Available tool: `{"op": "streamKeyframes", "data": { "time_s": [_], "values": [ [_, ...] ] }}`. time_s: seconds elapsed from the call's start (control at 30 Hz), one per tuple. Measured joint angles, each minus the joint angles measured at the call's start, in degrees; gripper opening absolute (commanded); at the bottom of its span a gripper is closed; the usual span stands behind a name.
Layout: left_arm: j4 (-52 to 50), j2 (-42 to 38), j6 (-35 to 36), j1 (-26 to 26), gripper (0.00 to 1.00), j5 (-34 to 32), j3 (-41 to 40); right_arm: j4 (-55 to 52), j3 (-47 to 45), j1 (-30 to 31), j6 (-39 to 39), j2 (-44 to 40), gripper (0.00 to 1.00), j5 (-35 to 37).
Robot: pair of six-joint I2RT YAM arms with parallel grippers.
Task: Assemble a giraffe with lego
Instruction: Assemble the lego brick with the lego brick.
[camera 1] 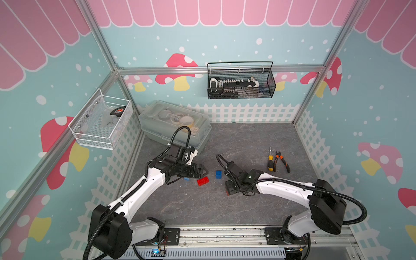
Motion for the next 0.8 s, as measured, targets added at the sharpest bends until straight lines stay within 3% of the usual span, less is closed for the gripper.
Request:
{"op": "streamKeyframes", "data": {
  "time_s": [0.8],
  "values": [
    [0.0, 0.0, 0.0, 0.0, 0.99, -0.1, 0.0, 3.0, -2.4, 0.0, 0.5, -0.9, 0.48, -0.1]
  ]
}}
